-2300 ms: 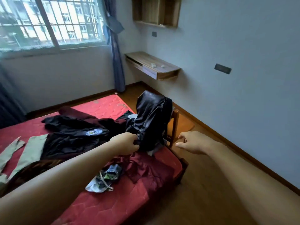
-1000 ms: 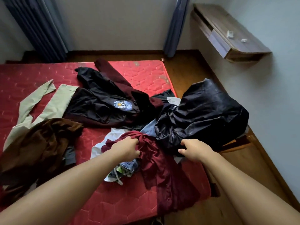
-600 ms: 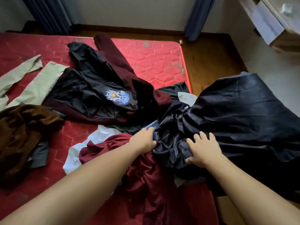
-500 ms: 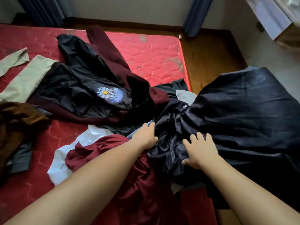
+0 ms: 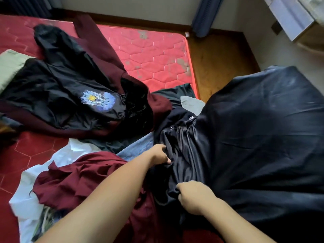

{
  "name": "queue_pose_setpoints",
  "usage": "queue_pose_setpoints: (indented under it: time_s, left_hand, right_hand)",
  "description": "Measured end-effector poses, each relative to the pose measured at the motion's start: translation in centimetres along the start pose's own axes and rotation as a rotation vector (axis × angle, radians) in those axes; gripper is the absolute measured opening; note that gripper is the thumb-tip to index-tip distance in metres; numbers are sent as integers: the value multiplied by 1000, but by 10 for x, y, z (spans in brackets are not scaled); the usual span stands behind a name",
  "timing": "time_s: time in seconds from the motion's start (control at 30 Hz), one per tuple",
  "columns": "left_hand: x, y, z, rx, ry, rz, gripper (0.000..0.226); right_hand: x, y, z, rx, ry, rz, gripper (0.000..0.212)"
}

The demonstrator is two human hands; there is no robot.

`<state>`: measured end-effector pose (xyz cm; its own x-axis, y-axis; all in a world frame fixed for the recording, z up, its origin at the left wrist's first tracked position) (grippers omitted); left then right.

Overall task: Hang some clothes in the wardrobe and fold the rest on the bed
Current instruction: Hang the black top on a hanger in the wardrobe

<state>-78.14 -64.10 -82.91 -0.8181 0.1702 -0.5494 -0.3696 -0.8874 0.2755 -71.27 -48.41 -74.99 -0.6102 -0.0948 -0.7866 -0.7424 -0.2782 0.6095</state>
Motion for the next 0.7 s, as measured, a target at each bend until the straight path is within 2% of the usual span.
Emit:
queue_pose_setpoints:
  time_s: [0.03, 0.07, 0.17, 0.2, 0.27, 0.33, 0.4, 0.47, 0.57, 0.7]
  left_hand:
    - [-6, -3, 2, 87, 24, -23, 35]
    - [-12, -6, 0, 162, 65, -19, 41]
    - [-28, -13, -15, 101, 195, 31, 88]
    - [-32, -15, -18, 63, 193, 44, 92]
    - [-42, -15, -20, 33, 148, 98, 69]
    - [-55, -5, -16, -31, 93, 184, 44]
    - [-74, 17, 0, -134, 24, 258, 34]
    - [-96, 48, 24, -199, -58, 320, 29]
    - [-139, 96, 72, -164, -208, 390, 29]
    - [-208, 151, 136, -84, -378, 375, 37]
  right_hand:
    - [-10, 1, -6, 40, 30, -27, 25]
    - [-21, 2, -11, 75, 62, -51, 24]
    - [-56, 9, -27, 155, 162, -73, 15]
    - [-66, 12, -31, 181, 188, -73, 10]
    - [-83, 19, -36, 241, 212, -56, 20]
    - [-96, 24, -36, 278, 195, -38, 13]
    - [-105, 26, -35, 301, 154, -25, 6]
    - [-116, 28, -33, 324, 117, -21, 16]
    - [-132, 49, -32, 345, 61, 30, 38]
    - [-155, 109, -32, 411, 21, 263, 47]
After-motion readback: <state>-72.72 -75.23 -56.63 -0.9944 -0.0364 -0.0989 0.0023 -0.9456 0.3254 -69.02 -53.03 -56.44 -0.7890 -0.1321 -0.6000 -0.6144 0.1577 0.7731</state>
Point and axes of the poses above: each hand's wrist, its own x-axis towards the middle knuckle, its own y-axis out of the back of the hand, z = x × y, the point moved 4 cm from there along x, towards the middle knuckle, and after that the axes turned 15 degrees about -y, right-handed, at the moved point
